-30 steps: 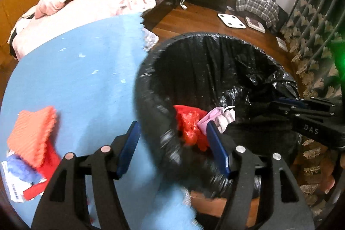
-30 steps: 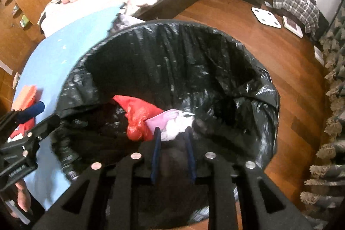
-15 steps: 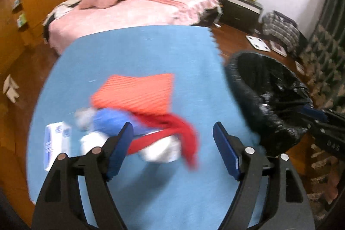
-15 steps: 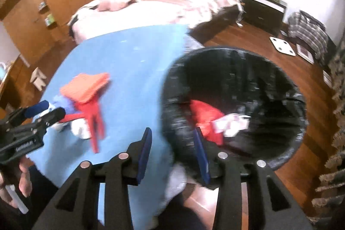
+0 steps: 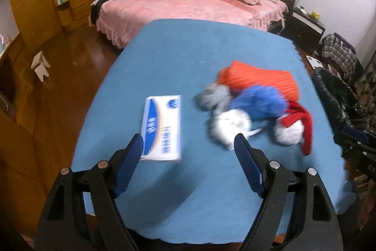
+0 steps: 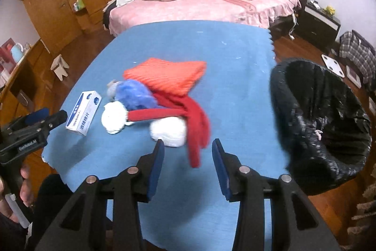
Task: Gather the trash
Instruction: 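Grasp the white alcohol-pad box with the left tool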
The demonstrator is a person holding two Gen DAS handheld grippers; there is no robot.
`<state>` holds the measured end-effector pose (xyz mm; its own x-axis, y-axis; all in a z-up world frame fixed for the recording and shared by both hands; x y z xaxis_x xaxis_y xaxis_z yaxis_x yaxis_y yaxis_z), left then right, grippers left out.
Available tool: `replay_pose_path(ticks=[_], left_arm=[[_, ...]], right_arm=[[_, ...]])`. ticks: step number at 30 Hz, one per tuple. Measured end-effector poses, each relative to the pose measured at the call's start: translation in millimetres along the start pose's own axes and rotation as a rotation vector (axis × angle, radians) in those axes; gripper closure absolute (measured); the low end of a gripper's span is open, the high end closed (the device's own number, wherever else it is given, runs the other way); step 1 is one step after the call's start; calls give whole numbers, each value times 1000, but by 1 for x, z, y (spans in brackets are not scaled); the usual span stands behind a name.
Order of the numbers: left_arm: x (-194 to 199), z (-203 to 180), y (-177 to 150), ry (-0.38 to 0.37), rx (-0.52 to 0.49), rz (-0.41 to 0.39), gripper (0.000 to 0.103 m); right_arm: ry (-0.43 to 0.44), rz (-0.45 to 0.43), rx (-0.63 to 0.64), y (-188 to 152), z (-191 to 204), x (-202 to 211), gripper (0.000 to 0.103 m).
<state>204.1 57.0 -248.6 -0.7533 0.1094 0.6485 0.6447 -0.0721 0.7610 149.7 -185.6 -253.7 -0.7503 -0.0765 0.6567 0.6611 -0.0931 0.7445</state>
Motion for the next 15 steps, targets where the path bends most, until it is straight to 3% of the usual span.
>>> replay_pose_path(ticks=[6, 15], left_arm=[[-18, 28, -18, 5, 25, 37, 25], [-48, 35, -38, -1, 36, 91, 25]], right_arm=[[-22, -10, 2, -8, 23, -18, 59], [-75, -3, -21, -15, 22, -41, 59]])
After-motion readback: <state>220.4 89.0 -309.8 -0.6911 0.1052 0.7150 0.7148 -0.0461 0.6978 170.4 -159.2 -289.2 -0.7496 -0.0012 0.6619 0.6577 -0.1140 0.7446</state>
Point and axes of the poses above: each gripper's, at about its wrist camera, not at the fingertips, and x roughly against the way its jaws point, z to its left, y to its top, the point moved 4 cm from there along -x, roughly the way its jaws point, and after that the axes turned 13 degrees about -z, right-handed, at the moved point
